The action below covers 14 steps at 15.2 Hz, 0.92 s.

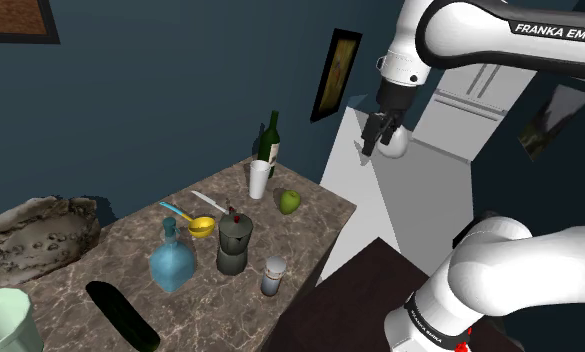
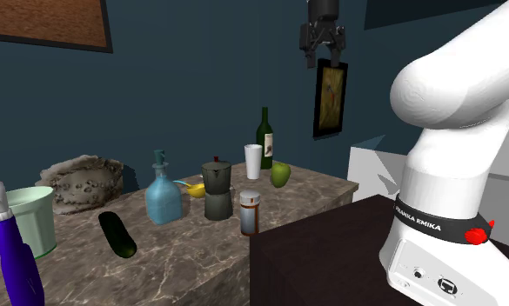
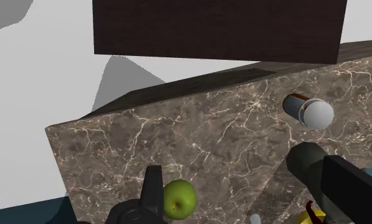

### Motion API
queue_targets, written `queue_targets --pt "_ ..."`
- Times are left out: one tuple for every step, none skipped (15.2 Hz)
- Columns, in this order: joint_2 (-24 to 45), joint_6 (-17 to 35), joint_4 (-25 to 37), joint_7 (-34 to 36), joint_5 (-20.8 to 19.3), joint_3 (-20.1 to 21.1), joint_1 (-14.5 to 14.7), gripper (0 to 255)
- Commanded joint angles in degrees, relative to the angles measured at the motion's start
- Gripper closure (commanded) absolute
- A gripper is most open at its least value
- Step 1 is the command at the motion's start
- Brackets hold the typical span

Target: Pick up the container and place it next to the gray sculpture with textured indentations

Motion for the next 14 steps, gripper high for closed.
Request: queue_targets --pt "0.0 0.0 0.0 0.0 0.0 0.0 0.0 0" --pt "-0.1 1.6 -1.7 0.9 0.6 0.6 0.3 0" --pt "-0.1 3.3 -3.3 1.7 1.2 1.1 0.6 0" --pt "0.0 5.0 -4.9 2.6 1.7 1.7 0.9 0" --pt "0.2 6.7 -6.4 3.5 2.3 2.4 1.2 0" --pt "0.5 8.5 -7.8 4.3 2.9 3.0 1.5 0" --pt "0.9 10.3 -9.2 5.2 3.6 3.6 1.9 0" --pt "1.4 12.1 -10.5 6.0 4.2 4.3 2.2 0" --pt "1.9 14.0 -11.8 6.9 4.8 5.0 2.6 0" --pt "2.6 15.9 -12.9 7.7 5.4 5.7 3.0 0" --pt "3.5 17.9 -14.0 8.6 6.0 6.4 3.3 0" --pt "4.4 19.9 -15.0 9.4 6.7 7.2 3.7 0" --pt "5.5 22.0 -16.0 10.3 7.3 7.9 4.1 0" --pt "6.6 24.1 -16.8 11.1 7.9 8.7 4.5 0"
